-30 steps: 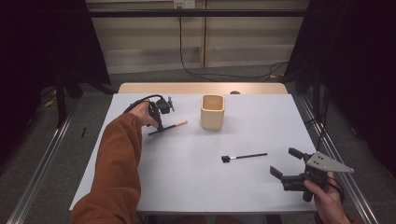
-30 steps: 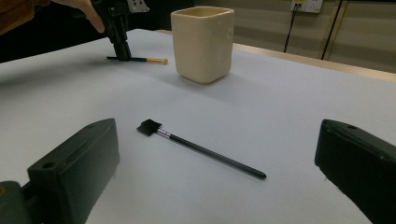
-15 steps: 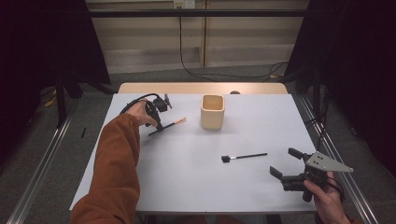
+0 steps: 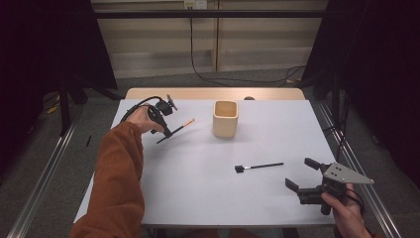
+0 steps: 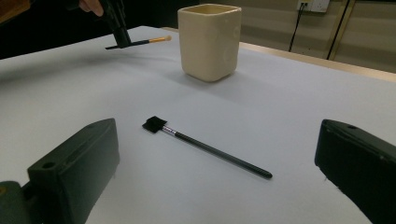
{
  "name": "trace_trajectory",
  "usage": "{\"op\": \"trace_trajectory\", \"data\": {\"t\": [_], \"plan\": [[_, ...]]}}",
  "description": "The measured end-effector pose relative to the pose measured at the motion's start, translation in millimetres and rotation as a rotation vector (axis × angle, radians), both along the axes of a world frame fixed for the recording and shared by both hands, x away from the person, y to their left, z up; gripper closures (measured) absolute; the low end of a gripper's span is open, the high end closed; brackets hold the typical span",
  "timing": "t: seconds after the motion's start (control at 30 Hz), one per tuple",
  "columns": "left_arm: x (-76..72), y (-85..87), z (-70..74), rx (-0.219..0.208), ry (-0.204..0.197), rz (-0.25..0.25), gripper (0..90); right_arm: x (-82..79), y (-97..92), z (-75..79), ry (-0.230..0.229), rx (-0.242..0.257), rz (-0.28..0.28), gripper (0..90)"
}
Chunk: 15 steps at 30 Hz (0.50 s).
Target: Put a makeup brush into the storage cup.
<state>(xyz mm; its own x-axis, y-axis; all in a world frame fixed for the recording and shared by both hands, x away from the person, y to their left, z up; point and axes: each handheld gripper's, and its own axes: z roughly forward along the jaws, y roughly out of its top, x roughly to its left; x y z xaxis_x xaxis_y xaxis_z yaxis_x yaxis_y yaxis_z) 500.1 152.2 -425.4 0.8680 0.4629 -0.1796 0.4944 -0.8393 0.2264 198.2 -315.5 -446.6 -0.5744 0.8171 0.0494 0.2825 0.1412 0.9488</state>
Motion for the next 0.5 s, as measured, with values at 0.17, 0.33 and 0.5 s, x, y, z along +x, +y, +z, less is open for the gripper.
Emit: {"op": "trace_trajectory", "data": {"t": [0.17, 0.33, 0.5], "plan": [[-6.4, 7.7, 4.2, -0.057, -0.034, 0.032, 85.1, 0.7, -2.2, -0.3, 0.005, 0.007, -0.013, 0.0], [-15.0, 19.5, 6.0, -0.154, -0.096, 0.057, 85.2, 0.0, -1.6, -0.1, 0.001, 0.003, -0.008, 0.0], [-23.9, 27.1, -2.9, -0.22, -0.139, 0.1, 85.2, 0.8, -1.5, -0.4, 0.001, 0.001, 0.0, 0.0]]}}
